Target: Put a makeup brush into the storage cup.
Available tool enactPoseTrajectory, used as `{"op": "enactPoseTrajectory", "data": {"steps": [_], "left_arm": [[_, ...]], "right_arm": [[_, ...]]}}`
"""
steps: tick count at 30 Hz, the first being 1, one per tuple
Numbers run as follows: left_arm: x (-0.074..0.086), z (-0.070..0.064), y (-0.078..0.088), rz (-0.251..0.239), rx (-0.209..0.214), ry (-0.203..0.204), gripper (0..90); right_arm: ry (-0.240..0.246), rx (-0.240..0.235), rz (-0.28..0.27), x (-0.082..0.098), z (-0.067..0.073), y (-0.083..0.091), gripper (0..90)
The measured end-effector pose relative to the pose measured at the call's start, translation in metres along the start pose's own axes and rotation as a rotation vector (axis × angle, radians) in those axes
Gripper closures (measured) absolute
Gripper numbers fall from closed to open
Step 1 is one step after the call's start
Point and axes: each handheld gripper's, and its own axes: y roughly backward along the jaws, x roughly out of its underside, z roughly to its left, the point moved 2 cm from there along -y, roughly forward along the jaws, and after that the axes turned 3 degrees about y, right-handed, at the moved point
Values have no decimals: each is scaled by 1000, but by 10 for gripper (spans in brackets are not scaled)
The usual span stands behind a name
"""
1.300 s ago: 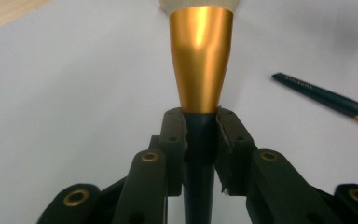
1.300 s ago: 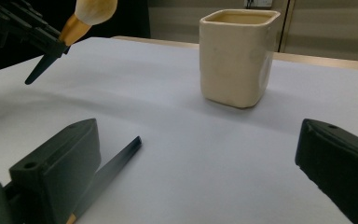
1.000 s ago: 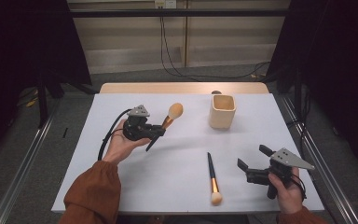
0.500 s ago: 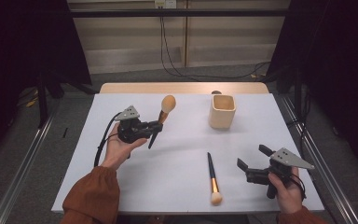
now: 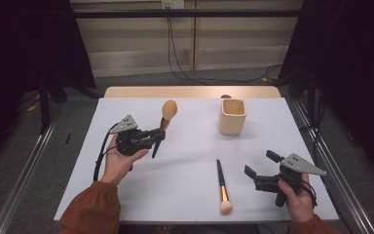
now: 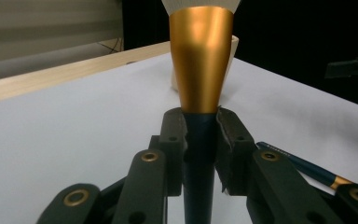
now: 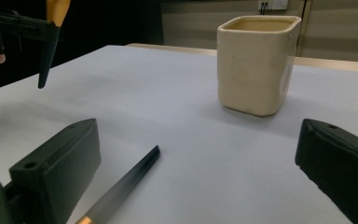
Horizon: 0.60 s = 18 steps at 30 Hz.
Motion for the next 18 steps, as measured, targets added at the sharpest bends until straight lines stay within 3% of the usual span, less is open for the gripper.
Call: {"op": "enactPoseTrajectory", "data": {"steps": [7, 8, 10, 18], "left_arm": [[-1, -11, -5, -43, 12, 17, 746], [0, -13, -6, -37, 16, 14, 746], [4, -19, -9, -28, 15, -10, 746], [8, -31, -15, -28, 40, -16, 745]], "right_arm": [[-3, -34, -33, -13, 9, -7, 0], [22, -63, -36, -17, 15, -10, 0], [25, -74, -38, -18, 17, -12, 0], [55, -139, -34, -27, 32, -24, 0]]}}
